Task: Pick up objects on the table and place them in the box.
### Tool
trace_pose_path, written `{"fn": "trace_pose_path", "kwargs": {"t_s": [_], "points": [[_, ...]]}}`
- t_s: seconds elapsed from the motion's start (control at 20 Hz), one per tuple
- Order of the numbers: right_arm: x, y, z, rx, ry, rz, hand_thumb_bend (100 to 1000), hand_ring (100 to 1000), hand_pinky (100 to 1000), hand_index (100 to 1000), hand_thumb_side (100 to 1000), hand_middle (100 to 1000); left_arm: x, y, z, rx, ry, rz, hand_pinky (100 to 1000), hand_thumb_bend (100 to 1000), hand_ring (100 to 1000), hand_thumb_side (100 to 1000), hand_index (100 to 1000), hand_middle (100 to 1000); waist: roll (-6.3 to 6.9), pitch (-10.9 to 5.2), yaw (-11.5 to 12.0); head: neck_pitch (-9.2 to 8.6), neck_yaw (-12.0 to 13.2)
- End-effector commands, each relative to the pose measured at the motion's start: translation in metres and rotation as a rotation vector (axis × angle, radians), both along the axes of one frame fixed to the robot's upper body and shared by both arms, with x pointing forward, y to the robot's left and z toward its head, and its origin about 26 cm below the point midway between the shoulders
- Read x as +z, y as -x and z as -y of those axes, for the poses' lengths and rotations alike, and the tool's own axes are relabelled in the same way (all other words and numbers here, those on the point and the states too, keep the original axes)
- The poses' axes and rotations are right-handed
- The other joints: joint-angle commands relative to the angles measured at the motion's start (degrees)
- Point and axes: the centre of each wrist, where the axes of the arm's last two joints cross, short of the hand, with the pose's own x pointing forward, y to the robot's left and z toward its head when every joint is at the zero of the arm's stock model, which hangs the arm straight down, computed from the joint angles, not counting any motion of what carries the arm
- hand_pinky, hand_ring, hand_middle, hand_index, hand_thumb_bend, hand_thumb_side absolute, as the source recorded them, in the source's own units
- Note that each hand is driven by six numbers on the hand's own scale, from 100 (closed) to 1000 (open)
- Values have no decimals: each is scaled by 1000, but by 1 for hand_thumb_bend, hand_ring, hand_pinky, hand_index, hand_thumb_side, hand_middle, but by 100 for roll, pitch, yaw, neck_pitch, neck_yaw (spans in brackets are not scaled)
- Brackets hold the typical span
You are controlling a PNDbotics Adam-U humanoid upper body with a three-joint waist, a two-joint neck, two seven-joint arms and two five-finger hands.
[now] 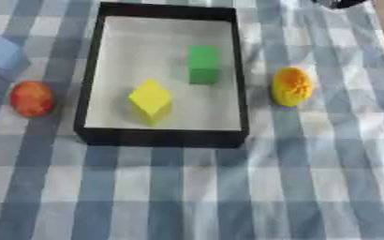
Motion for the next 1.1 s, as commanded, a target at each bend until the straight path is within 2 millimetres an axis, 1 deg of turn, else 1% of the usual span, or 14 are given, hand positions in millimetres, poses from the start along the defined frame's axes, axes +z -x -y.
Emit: {"fn": "trace_pose_path", "kwargs": {"t_s": [0.05, 0.2, 0.25, 0.3, 0.35, 0.45, 0.55, 0.65, 0.75, 0.9, 1.1], "points": [[8, 12, -26, 86, 7, 40, 100, 563, 821, 590, 100, 509, 11, 4, -11, 38, -30, 34, 787, 188, 772, 800, 847, 815, 104, -1003, -12, 64, -60], [3, 15, -44, 122, 2, 33, 100, 553, 810, 580, 100, 501, 12, 9, -25, 102, -11, 53, 787, 191, 773, 792, 846, 815, 121, -1032, -16, 112, -129], [1, 14, -49, 124, 5, 27, 100, 550, 806, 577, 100, 498, 15, 11, -29, 125, -6, 69, 788, 194, 774, 776, 846, 815, 130, -1042, -9, 133, -159], [-2, 13, -53, 124, 12, 20, 100, 550, 806, 575, 100, 499, 20, 12, -35, 150, 0, 93, 788, 195, 774, 774, 846, 815, 139, -1051, 0, 155, -188], [-6, 12, -56, 123, 20, 9, 100, 549, 804, 574, 100, 500, 27, 13, -40, 175, 4, 123, 789, 206, 773, 747, 846, 813, 148, -1062, 14, 180, -216], [-15, 7, -63, 119, 41, -23, 100, 553, 803, 575, 100, 503, 43, 16, -51, 218, 3, 186, 791, 215, 774, 720, 846, 813, 168, -1084, 44, 219, -264], [-25, 2, -70, 114, 67, -55, 100, 558, 804, 579, 100, 507, 58, 18, -57, 232, -12, 237, 792, 224, 775, 697, 847, 813, 184, -1106, 78, 239, -309], [-34, -3, -76, 109, 86, -87, 100, 560, 804, 582, 100, 510, 70, 19, -61, 226, -34, 272, 793, 227, 775, 682, 847, 813, 196, -1134, 107, 269, -334], [-42, -9, -82, 102, 97, -115, 100, 562, 804, 583, 100, 511, 78, 20, -63, 213, -56, 283, 795, 226, 776, 679, 848, 814, 202, -1172, 111, 301, -327], [-55, -18, -93, 90, 115, -150, 100, 565, 805, 586, 100, 516, 85, 20, -64, 190, -84, 286, 796, 230, 777, 673, 848, 814, 178, -1231, 87, 343, -294], [-69, -25, -100, 83, 131, -178, 100, 569, 806, 589, 100, 519, 88, 20, -61, 167, -97, 289, 796, 229, 778, 675, 848, 815, 124, -1249, 84, 346, -252]]}}
